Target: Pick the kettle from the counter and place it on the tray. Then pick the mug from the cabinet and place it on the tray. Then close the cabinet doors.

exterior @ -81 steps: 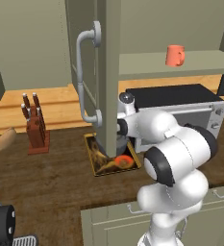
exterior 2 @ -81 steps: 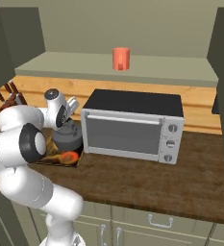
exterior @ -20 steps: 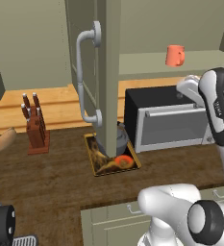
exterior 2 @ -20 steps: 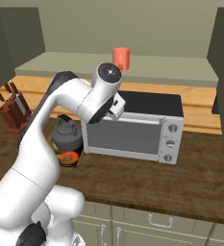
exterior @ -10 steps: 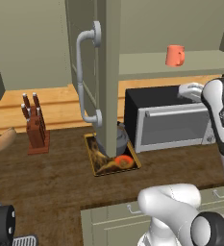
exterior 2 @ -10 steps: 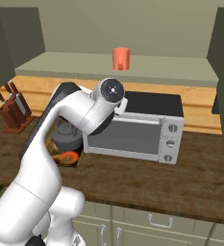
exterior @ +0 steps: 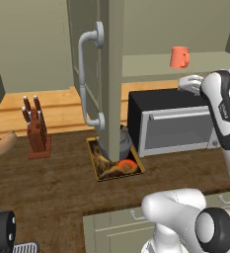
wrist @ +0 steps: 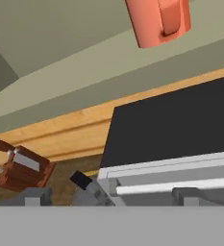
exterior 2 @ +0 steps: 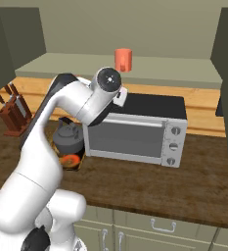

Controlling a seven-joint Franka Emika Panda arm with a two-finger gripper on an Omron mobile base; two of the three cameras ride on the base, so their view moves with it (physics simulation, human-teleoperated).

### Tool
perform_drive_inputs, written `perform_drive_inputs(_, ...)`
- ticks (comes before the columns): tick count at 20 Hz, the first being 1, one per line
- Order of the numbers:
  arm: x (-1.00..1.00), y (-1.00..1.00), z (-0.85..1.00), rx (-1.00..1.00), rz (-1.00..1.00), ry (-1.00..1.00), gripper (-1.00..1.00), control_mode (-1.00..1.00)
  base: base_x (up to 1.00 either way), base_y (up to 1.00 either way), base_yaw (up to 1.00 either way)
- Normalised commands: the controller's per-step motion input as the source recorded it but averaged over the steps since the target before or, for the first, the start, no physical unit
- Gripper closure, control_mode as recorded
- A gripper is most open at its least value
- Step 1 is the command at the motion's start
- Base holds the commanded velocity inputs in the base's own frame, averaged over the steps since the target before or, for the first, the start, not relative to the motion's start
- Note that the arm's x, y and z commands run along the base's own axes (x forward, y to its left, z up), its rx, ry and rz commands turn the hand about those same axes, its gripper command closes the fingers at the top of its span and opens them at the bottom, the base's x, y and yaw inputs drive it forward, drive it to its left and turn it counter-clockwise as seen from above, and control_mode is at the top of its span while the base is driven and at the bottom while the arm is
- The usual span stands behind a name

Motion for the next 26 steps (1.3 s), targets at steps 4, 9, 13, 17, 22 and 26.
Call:
perform_drive_inputs(4,0.56,-0.18,0.55,-0.02,0.03,0.03,-1.0,-1.0,0.0,0.0,0.0)
perform_drive_inputs(9,0.57,-0.11,0.27,0.0,0.07,0.0,-1.0,-1.0,0.0,0.0,0.0)
perform_drive_inputs(13,0.4,-0.06,0.21,0.0,0.05,0.0,-1.0,-1.0,0.0,0.0,0.0)
perform_drive_inputs(17,0.26,-0.11,0.13,0.0,0.02,0.0,-1.0,-1.0,0.0,0.0,0.0)
perform_drive_inputs(22,0.19,-0.25,0.02,-0.01,0.0,0.0,-1.0,-1.0,0.0,0.0,0.0)
perform_drive_inputs(26,0.28,-0.17,0.0,0.0,0.0,0.0,-1.0,-1.0,0.0,0.0,0.0)
